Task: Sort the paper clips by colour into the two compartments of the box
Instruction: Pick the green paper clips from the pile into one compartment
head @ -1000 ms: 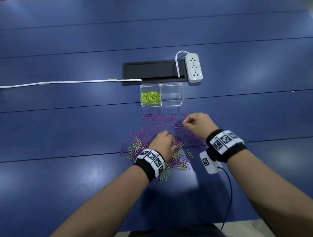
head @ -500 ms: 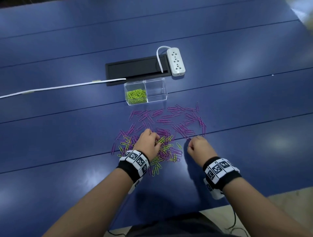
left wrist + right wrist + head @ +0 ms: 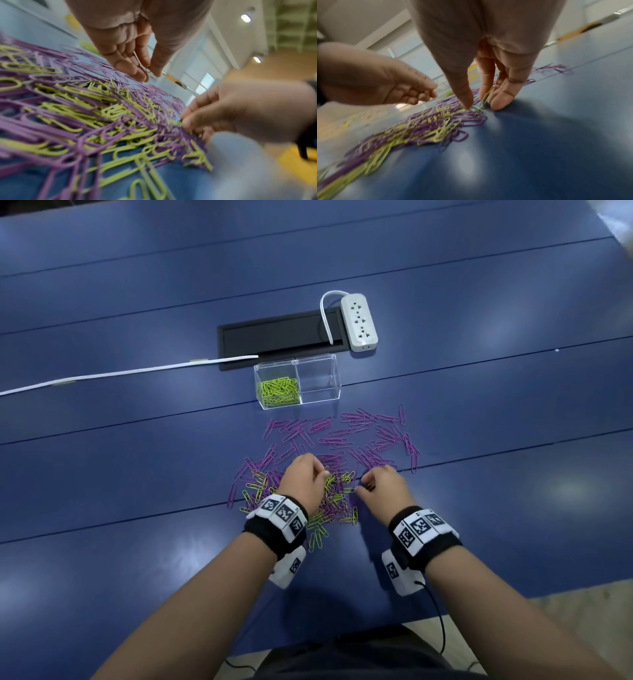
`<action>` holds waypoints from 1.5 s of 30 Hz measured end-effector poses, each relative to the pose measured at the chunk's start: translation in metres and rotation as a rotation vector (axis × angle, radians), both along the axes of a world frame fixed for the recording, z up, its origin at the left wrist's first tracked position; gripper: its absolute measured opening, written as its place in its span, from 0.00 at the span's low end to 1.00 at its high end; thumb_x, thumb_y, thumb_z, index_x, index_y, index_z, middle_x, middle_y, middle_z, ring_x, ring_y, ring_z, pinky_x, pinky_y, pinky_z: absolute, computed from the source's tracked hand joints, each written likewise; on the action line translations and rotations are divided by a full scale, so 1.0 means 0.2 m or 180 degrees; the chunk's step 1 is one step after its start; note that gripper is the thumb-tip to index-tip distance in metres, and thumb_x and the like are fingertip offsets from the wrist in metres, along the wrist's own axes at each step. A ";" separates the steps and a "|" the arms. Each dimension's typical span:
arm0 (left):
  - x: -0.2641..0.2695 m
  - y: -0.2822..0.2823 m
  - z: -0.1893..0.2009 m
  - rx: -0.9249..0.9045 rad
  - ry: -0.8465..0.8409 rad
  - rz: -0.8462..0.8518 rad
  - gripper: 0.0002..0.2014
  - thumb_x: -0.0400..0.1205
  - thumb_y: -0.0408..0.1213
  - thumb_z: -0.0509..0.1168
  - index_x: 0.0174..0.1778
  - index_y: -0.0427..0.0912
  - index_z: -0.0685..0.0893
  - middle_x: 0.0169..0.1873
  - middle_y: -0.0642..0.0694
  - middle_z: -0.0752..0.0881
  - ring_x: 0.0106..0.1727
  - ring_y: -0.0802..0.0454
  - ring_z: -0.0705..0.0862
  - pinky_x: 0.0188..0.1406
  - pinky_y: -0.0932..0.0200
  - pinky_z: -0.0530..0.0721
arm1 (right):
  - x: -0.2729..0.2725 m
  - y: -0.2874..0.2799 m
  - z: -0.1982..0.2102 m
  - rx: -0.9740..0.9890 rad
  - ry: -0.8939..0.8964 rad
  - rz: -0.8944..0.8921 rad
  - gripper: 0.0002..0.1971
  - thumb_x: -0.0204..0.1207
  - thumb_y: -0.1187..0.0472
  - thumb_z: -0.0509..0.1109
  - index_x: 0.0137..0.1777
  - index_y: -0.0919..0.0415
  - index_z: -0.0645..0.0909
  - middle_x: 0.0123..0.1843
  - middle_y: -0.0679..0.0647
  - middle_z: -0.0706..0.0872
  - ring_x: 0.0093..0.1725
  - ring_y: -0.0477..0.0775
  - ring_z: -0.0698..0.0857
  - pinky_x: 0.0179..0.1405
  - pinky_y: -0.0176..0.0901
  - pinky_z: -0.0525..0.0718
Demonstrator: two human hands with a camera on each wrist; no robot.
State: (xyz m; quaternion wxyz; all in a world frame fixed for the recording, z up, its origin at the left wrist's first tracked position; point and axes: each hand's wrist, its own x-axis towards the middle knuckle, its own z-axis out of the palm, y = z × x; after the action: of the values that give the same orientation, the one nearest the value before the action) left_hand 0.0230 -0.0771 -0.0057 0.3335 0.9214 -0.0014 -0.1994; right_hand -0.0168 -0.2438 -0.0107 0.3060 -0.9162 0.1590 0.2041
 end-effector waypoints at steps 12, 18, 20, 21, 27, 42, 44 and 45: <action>0.02 0.10 -0.01 -0.1516 0.0768 0.0915 0.14 0.82 0.24 0.52 0.47 0.42 0.81 0.32 0.45 0.84 0.32 0.50 0.80 0.32 0.56 0.77 | -0.03 0.09 -0.05 -0.0050 -0.0346 0.0264 0.10 0.76 0.68 0.61 0.53 0.63 0.82 0.52 0.56 0.83 0.53 0.58 0.82 0.56 0.46 0.78; 0.01 0.03 0.00 -0.0038 0.0352 0.0041 0.08 0.84 0.42 0.57 0.46 0.44 0.79 0.36 0.51 0.81 0.35 0.52 0.80 0.35 0.56 0.80 | 0.07 -0.01 -0.01 0.1997 0.0084 -0.1570 0.16 0.80 0.70 0.55 0.37 0.64 0.83 0.28 0.55 0.79 0.28 0.52 0.76 0.24 0.37 0.80; 0.01 0.01 -0.01 0.0453 0.0131 -0.0483 0.09 0.82 0.46 0.62 0.50 0.44 0.78 0.46 0.50 0.81 0.47 0.50 0.80 0.48 0.54 0.80 | 0.10 -0.02 0.00 0.1897 0.0024 -0.1448 0.11 0.78 0.67 0.61 0.38 0.64 0.84 0.28 0.52 0.79 0.28 0.50 0.75 0.27 0.40 0.78; 0.00 0.00 -0.02 0.0618 0.0065 -0.0670 0.11 0.81 0.47 0.64 0.52 0.44 0.78 0.49 0.49 0.80 0.50 0.49 0.79 0.52 0.54 0.79 | 0.11 -0.03 0.00 0.1533 -0.0078 -0.1108 0.07 0.76 0.64 0.65 0.39 0.62 0.84 0.29 0.49 0.79 0.29 0.48 0.75 0.30 0.41 0.77; -0.03 -0.02 -0.06 0.0684 0.0035 -0.0668 0.10 0.82 0.43 0.65 0.54 0.42 0.77 0.55 0.44 0.79 0.57 0.45 0.78 0.58 0.51 0.76 | 0.12 0.00 -0.07 0.0154 -0.0379 0.0860 0.09 0.75 0.60 0.71 0.54 0.56 0.82 0.47 0.48 0.77 0.46 0.46 0.75 0.51 0.35 0.72; 0.03 0.10 0.01 -0.1401 0.0932 0.0894 0.07 0.84 0.35 0.62 0.39 0.43 0.75 0.45 0.40 0.89 0.23 0.43 0.71 0.27 0.53 0.75 | 0.10 -0.07 -0.02 0.0659 -0.0396 -0.0088 0.07 0.73 0.63 0.66 0.35 0.61 0.74 0.33 0.50 0.77 0.33 0.49 0.73 0.36 0.43 0.72; 0.03 0.12 0.02 -0.2058 0.1185 0.1152 0.08 0.84 0.30 0.60 0.39 0.40 0.74 0.38 0.39 0.88 0.19 0.51 0.66 0.17 0.60 0.69 | 0.09 -0.10 -0.02 0.1058 -0.0305 -0.0534 0.08 0.71 0.64 0.69 0.32 0.61 0.74 0.29 0.52 0.78 0.29 0.50 0.73 0.34 0.44 0.73; 0.03 0.12 0.04 -0.2277 0.1259 0.1270 0.08 0.85 0.29 0.59 0.39 0.40 0.74 0.35 0.41 0.86 0.19 0.55 0.64 0.16 0.63 0.66 | 0.09 -0.10 -0.02 0.1396 -0.0266 -0.0785 0.09 0.70 0.66 0.69 0.30 0.61 0.74 0.29 0.54 0.80 0.28 0.51 0.73 0.32 0.43 0.73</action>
State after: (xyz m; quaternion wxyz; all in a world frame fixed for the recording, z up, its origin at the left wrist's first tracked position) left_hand 0.0296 -0.0529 0.0019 0.6566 0.6747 0.1711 -0.2904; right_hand 0.0010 -0.2647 -0.0152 0.5263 -0.8092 0.2087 0.1568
